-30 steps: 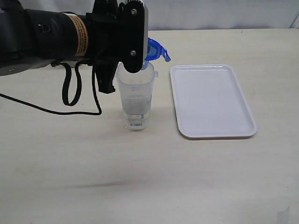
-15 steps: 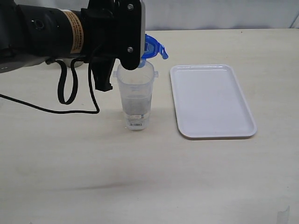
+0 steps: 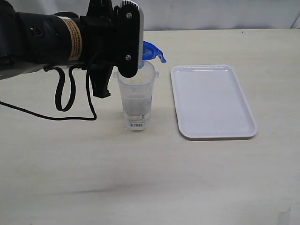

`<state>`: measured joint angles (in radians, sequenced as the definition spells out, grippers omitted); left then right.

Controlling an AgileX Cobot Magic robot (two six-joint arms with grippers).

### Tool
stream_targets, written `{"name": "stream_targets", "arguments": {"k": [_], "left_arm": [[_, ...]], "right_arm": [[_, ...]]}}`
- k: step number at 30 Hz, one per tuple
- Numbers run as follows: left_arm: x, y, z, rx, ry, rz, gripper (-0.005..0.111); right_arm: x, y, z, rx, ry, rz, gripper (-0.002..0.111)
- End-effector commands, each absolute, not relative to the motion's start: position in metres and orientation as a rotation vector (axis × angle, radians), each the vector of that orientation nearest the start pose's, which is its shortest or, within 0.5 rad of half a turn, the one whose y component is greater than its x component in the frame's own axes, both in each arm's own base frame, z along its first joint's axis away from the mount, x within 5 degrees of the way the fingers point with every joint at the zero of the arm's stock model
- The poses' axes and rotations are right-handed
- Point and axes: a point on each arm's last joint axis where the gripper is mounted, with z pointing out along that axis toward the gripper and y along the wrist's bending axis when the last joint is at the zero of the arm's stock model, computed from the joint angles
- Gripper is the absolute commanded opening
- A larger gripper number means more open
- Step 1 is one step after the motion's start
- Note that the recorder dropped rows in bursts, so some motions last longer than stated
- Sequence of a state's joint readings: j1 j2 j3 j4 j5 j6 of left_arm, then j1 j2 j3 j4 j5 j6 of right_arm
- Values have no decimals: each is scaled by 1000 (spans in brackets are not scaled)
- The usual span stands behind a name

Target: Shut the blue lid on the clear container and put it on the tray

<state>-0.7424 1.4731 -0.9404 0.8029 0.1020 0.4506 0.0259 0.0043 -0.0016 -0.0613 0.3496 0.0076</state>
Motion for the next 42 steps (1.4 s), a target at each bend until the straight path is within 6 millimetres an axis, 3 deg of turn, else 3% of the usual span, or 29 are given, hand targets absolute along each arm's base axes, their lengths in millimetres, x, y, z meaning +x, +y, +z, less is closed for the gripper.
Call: {"name": "stream_targets", "arguments": {"k": [1, 11, 19, 42], "left_arm": [[242, -214, 274, 1743, 1190, 376, 0], [241, -214, 273, 1721, 1244, 348, 0], [228, -223, 268, 1799, 1244, 366, 0], [226, -218, 262, 1775, 1410, 329, 0]], "right_arm": [[53, -1, 182, -50, 1828, -37, 5], [53, -1, 182, -50, 1828, -37, 5], [53, -1, 182, -50, 1828, -37, 5], [53, -1, 182, -50, 1828, -37, 5]]}}
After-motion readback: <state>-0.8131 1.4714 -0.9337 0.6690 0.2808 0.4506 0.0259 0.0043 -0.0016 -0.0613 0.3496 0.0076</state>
